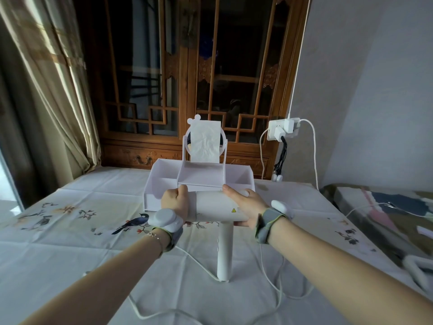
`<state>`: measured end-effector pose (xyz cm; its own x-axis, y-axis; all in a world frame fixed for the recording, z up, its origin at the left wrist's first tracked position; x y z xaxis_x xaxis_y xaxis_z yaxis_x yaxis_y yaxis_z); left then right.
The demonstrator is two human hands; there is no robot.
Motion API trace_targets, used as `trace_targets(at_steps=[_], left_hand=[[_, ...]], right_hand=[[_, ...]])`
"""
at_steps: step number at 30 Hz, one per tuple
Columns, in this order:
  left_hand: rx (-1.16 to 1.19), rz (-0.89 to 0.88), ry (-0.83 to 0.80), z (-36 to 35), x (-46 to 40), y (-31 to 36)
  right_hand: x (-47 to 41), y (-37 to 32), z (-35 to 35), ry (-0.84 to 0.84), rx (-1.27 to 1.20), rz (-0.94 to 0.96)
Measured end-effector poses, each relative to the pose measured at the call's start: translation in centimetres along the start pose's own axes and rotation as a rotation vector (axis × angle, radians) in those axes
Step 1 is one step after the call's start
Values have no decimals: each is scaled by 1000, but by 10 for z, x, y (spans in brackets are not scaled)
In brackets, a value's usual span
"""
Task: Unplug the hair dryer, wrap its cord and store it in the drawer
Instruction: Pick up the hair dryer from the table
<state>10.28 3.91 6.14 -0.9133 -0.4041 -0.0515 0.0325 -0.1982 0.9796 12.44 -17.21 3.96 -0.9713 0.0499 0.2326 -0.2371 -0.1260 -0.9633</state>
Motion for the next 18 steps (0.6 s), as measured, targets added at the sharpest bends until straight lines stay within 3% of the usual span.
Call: trace_targets(at_steps=[14, 18], left_hand=[[-51, 161, -86, -14, -11, -6], [-13, 283, -156, -12, -7, -16]], right_hand=[[1, 1, 8, 39, -37, 66], [0, -5, 3, 63, 4, 127]])
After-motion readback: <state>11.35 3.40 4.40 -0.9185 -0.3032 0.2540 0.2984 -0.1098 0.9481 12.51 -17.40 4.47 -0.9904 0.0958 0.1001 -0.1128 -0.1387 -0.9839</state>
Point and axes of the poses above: each hand's wrist, its own x-axis away from the middle knuckle, its own z-axis out of the back of the hand, y = z × x, the point moved 9 cm from there along -x, towards the middle knuckle
